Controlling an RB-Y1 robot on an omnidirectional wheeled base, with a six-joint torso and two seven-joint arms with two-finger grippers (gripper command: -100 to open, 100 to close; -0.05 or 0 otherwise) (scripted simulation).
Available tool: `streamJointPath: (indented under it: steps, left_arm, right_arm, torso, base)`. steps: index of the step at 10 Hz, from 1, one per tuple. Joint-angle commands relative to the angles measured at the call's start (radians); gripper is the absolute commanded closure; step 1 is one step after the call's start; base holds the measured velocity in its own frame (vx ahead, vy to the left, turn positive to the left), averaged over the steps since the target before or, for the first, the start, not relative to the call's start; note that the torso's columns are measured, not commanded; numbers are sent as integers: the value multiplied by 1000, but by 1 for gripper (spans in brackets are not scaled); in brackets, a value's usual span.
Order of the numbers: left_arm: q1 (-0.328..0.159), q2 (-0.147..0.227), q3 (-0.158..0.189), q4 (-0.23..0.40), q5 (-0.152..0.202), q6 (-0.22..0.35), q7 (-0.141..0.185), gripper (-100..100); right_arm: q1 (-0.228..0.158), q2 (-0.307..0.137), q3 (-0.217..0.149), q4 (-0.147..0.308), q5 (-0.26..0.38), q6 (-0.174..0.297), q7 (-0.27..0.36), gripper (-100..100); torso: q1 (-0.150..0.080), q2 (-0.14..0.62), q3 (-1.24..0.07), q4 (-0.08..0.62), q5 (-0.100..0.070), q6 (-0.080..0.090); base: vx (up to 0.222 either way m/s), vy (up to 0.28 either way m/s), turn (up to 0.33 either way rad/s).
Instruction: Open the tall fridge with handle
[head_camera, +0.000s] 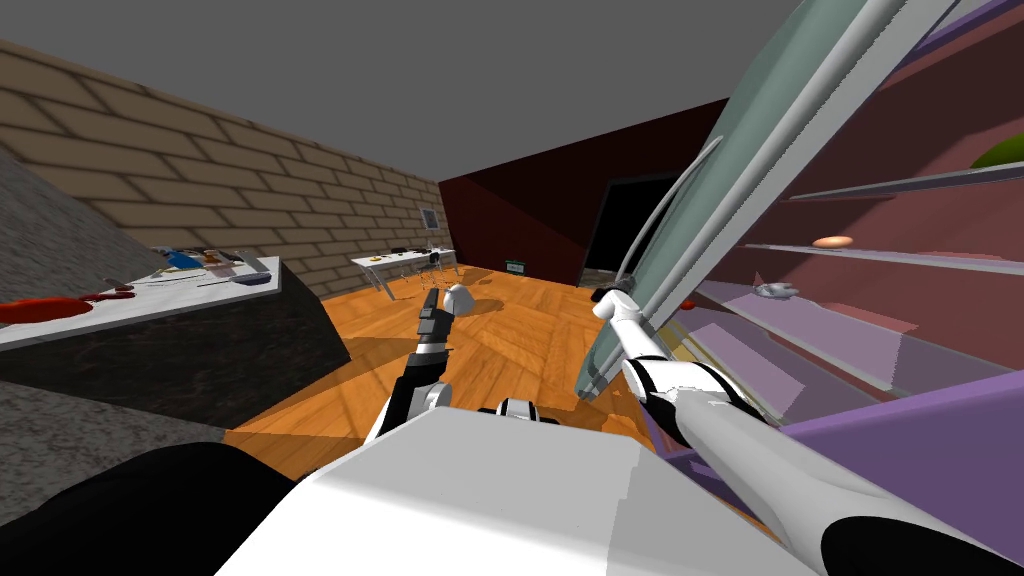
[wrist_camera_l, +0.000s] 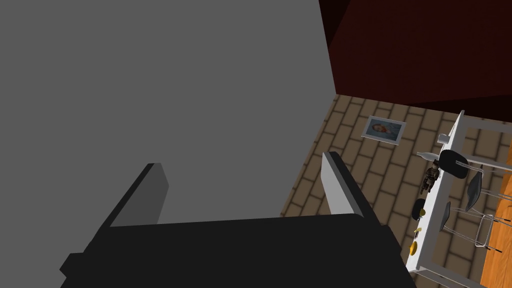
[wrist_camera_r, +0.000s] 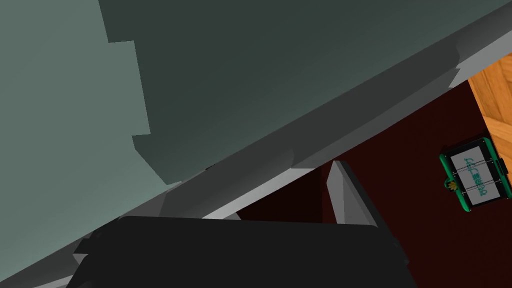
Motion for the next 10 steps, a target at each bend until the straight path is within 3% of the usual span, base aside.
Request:
streamJointPath:
  steps: [1,5,7,9,10]
  left_arm:
    - [0,0,0,0,0,0,0,0]
    - [0,0,0,0,0,0,0,0]
    - [0,0,0,0,0,0,0,0]
    - [0,0,0,0,0,0,0,0]
    - [0,0,0,0,0,0,0,0]
  right_arm:
    - [-53,-9,-18,24,-46,7,44,-100]
    - [-132,-17,-41,67,-111,18,99,-100]
    - [-153,-20,-47,79,-128,20,113,-100]
    - [-144,-17,-46,68,-125,23,113,-100]
    - [-143,-17,-46,68,-125,23,113,100]
  torso:
    - [0,0,0,0,0,0]
    - [0,-1,0,0,0,0]
    - [0,-1,-1,0,0,0]
    - [0,-1,-1,0,0,0]
    - [0,-1,-1,0,0,0]
  base:
    - [-17,-6,15]
    - [-19,-7,14]
    - [-11,-4,6]
    - [0,0,0]
    - [0,0,0]
